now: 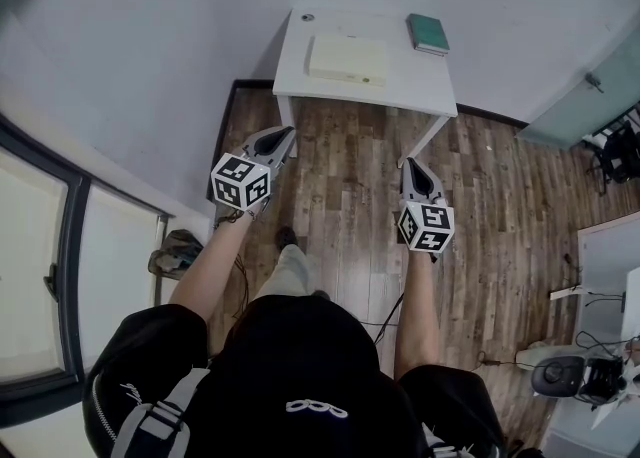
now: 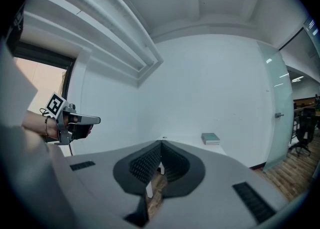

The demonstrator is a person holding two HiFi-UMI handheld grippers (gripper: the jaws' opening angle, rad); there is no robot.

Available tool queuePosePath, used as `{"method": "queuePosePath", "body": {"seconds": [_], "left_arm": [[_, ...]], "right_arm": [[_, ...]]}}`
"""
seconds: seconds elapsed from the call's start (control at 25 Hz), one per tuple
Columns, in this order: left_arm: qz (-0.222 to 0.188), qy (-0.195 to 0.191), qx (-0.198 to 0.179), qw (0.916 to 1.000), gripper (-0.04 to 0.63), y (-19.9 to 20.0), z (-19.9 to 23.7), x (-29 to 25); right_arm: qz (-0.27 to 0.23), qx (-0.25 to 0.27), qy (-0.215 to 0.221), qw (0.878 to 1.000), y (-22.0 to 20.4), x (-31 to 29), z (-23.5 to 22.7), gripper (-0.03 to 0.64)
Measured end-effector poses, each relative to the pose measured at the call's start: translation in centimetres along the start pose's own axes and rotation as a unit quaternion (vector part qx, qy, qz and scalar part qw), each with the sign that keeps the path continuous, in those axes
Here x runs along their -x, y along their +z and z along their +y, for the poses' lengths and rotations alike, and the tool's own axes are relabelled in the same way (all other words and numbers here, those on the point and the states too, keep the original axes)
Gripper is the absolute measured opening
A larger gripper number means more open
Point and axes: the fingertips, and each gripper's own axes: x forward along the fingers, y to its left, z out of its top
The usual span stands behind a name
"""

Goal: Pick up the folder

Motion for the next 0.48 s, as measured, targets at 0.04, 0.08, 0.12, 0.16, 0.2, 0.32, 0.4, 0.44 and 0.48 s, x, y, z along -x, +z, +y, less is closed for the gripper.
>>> {"method": "queuePosePath", "body": {"seconds": [0.04,0.08,0.12,0.16,0.2,0.32,0.4,0.44,0.48], "left_arm": [[0.000,0.000,0.000,1.0000,0.021,0.1,0.4,-0.4],[0.001,0.001,0.000,1.0000,0.021,0.1,0.7,-0.8],[0.001,0.002,0.000,1.0000,0.021,0.2,1.2,-1.2],[0.001,0.003,0.000,1.0000,0.021,0.2,1.6,-1.5],[0.002,0.004,0.001,1.0000,0.021,0.2,2.0,-1.9],[0.003,0.007,0.004,1.0000,0.021,0.3,3.3,-2.7],[0.003,0.010,0.006,0.9999,0.021,0.4,4.2,-3.2],[0.003,0.012,0.007,0.9999,0.021,0.4,4.6,-3.4],[0.003,0.013,0.007,0.9999,0.021,0.4,5.0,-3.7]], "right_arm": [[0.001,0.000,0.000,1.000,0.1,-0.5,-0.2,0.023],[0.002,0.000,0.001,1.000,0.1,-1.1,-0.4,0.023],[0.002,0.000,0.003,1.000,0.1,-1.8,-0.5,0.023],[0.002,-0.001,0.004,1.000,0.2,-2.3,-0.6,0.023],[0.003,-0.001,0.006,1.000,0.3,-2.9,-0.7,0.023],[0.006,0.000,0.010,1.000,0.6,-4.6,-0.9,0.023],[0.006,-0.001,0.012,1.000,0.8,-5.6,-1.0,0.023],[0.007,-0.001,0.013,1.000,0.8,-6.1,-1.0,0.023],[0.007,-0.001,0.015,1.000,0.9,-6.6,-1.1,0.023]]}}
